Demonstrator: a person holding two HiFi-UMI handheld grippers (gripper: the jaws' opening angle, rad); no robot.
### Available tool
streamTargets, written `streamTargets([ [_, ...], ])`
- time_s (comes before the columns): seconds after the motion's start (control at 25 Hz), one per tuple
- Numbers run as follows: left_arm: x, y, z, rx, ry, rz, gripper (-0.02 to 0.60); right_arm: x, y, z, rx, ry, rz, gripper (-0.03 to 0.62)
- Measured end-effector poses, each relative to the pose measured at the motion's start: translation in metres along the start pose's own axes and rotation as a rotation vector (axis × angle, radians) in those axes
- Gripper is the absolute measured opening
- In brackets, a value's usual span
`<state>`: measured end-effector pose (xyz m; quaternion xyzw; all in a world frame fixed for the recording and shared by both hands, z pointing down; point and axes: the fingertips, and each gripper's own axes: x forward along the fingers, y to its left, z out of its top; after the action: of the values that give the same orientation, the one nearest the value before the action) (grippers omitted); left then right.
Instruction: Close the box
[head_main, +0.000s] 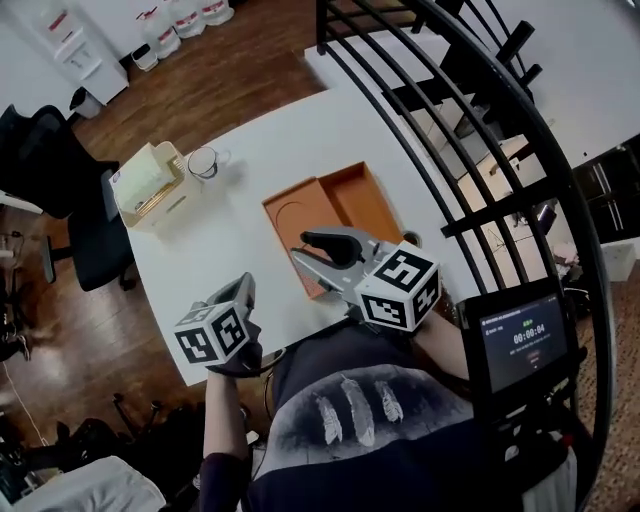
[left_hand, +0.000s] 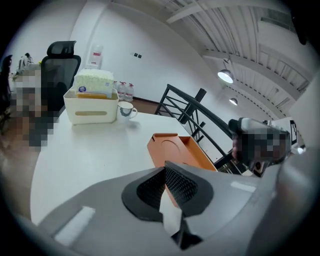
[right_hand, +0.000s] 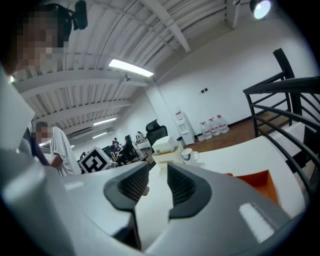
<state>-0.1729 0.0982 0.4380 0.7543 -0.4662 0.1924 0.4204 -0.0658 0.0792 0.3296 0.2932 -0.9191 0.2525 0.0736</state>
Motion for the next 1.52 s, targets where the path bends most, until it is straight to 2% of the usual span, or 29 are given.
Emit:
streamTargets([
  [0.12, 0.037, 0.012, -0.016, -0.017, 0.045, 0.09, 0.015, -0.019, -0.044, 0.008, -0.02, 0.02, 0.045, 0.117],
  [0.2, 0.06, 0.008, -0.022, -0.029, 0.083, 0.161, 0.015, -0.044, -0.082, 0.022, -0.034, 0.052, 0.063, 0.017],
  [0.32, 0.082, 0.001, -0.017, -0.056, 0.117, 0.224, 0.015, -0.075, -0.137, 0.04, -0.051, 0.107, 0.046, 0.005],
  [0.44, 0.097, 0.0, -0.023, -0.099, 0.15, 0.249, 0.015, -0.094, -0.193, 0.04, -0.063, 0.174, -0.028, 0.005],
  [0.56, 0.113, 0.003, -0.028, -0.116, 0.183, 0.28, 0.015, -0.103, -0.253, 0.028, -0.08, 0.269, -0.154, 0.005],
  [0.68, 0.123, 0.014, -0.028, -0.133, 0.203, 0.307, 0.015, -0.108, -0.294, 0.002, -0.087, 0.377, -0.273, 0.005],
  [0.88, 0.145, 0.023, -0.032, -0.13, 0.253, 0.321, 0.015, -0.113, -0.331, -0.059, -0.093, 0.629, -0.364, 0.005],
  [1.04, 0.156, 0.027, -0.029, -0.094, 0.274, 0.347, 0.015, -0.108, -0.349, -0.102, -0.055, 0.778, -0.383, 0.005],
  [1.2, 0.165, 0.035, -0.036, -0.093, 0.301, 0.371, 0.015, -0.104, -0.36, -0.128, -0.027, 0.86, -0.405, 0.005],
  [1.52, 0.169, 0.041, -0.047, -0.031, 0.342, 0.377, 0.015, -0.107, -0.369, -0.165, 0.01, 0.959, -0.437, 0.005],
])
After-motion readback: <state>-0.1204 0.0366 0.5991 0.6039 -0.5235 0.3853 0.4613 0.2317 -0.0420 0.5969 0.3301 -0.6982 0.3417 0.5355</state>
